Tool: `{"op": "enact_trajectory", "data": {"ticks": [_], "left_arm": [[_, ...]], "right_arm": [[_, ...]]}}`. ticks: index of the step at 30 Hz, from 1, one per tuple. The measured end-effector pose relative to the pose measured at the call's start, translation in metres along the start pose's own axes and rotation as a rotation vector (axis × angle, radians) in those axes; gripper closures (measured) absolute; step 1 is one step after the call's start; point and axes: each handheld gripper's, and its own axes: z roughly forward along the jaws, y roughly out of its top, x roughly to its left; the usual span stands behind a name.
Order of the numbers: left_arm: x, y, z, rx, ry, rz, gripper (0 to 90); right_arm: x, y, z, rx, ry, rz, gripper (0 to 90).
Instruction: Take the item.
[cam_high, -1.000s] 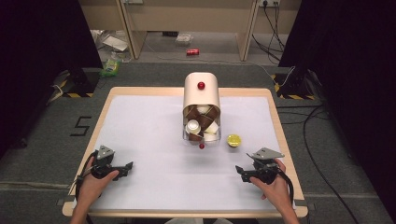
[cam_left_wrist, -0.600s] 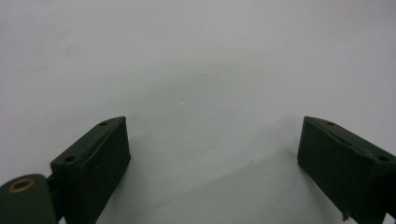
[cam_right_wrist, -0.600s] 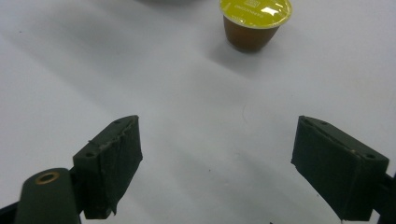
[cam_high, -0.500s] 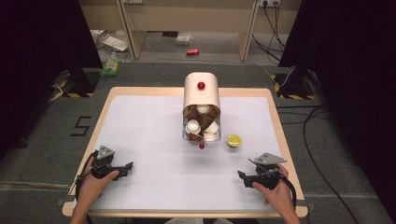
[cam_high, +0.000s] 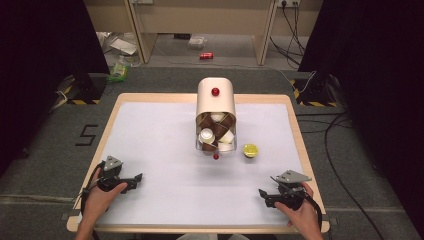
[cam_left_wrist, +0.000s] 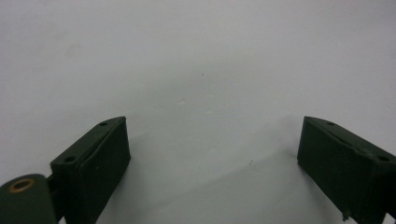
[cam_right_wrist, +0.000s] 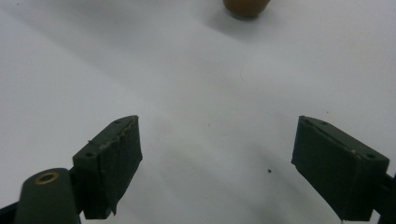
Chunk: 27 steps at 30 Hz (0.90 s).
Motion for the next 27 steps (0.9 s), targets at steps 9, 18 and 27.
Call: {"op": "enact_trajectory", "data": {"ticks": [9,18,27], "left_arm": [[0.0,0.0,0.0,0.0,0.0,0.0,9.0],[0.0,0.0,0.0,0.001,0.0,0.001,9.0],[0.0,0.0,0.0,-0.002,0.001,0.001,9.0]], "right_arm": [[0.002,-0.008,-0.003,0.012,-0.002,0.006,16.1],[0.002,-0.014,-0.007,0.025,-0.018,0.006,16.0],[0.001,-0.022,-0.007,0.047,-0.021,0.024,14.9]]}}
